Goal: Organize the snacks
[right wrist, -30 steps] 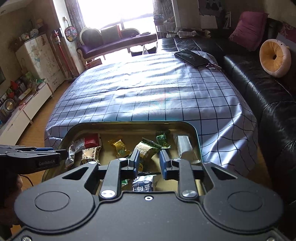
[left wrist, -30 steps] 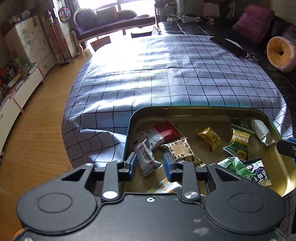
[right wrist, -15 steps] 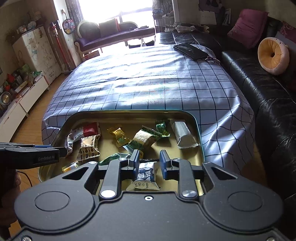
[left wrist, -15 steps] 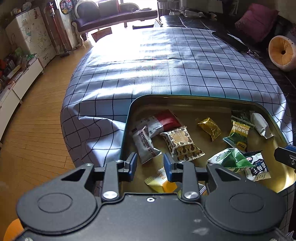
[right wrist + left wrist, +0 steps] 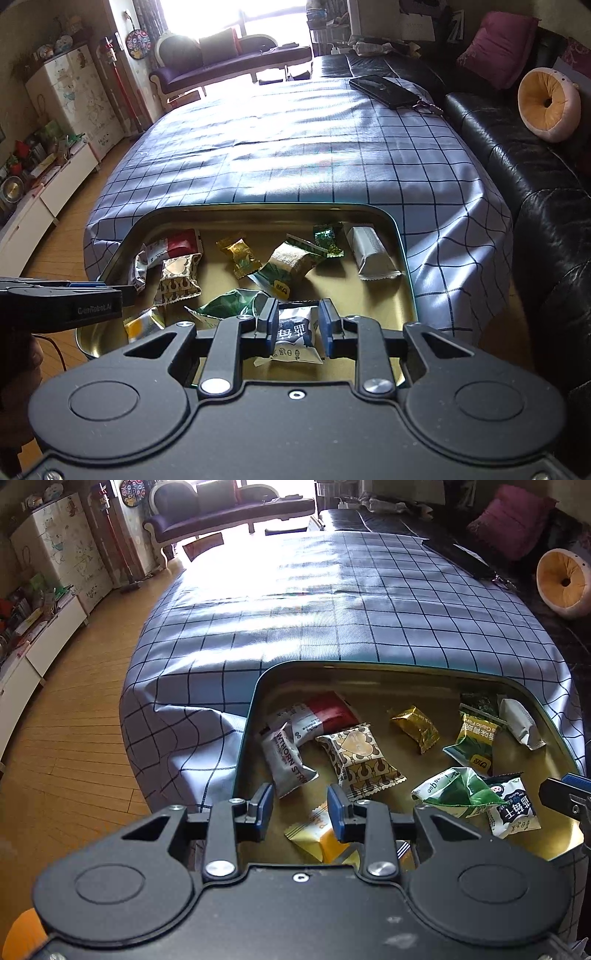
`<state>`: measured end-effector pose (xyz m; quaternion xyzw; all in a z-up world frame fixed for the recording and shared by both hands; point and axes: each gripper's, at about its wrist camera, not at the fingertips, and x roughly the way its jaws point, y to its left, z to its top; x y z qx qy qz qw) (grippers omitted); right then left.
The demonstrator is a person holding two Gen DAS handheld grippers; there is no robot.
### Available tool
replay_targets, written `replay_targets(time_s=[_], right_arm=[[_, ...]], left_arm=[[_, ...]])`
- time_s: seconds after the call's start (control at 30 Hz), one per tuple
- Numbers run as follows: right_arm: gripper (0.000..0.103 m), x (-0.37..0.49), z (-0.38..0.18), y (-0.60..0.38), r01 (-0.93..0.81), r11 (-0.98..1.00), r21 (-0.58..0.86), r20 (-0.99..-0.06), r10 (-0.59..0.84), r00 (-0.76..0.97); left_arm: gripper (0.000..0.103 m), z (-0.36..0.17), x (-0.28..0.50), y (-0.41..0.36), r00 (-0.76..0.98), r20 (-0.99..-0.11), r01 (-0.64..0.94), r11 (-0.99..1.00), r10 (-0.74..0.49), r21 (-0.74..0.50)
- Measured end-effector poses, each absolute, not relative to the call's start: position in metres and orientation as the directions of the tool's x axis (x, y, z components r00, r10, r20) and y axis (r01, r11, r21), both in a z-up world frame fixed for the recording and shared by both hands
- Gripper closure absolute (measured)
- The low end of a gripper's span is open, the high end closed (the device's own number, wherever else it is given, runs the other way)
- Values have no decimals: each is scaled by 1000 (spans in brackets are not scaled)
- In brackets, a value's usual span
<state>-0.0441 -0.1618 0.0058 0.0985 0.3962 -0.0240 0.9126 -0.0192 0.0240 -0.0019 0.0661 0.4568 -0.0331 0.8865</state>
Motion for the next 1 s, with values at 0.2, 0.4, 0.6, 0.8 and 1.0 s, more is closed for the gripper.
replay_targets(time_s=[0.2, 0.4, 0.6, 0.8, 1.0], right_arm=[[69, -44, 5, -163, 129, 978, 163, -730, 32, 683], [69, -44, 4, -163, 133, 977, 165, -733, 32, 679], [69, -43, 3, -164, 135, 976, 168, -737, 33, 675], [69, -42, 1, -166, 142, 975, 172, -742, 33, 670], [69, -41, 1, -166, 144, 974, 174, -744, 34, 667]], left_arm=[[69, -2, -19, 23, 582, -813, 120, 989, 2, 88], [69, -3, -18, 23, 577, -816, 123, 989, 1, 88], [69, -4, -17, 22, 574, -819, 122, 989, 1, 87], [69, -6, -16, 21, 573, -820, 128, 988, -2, 87], [69, -6, -16, 20, 570, -821, 139, 988, -25, 67]])
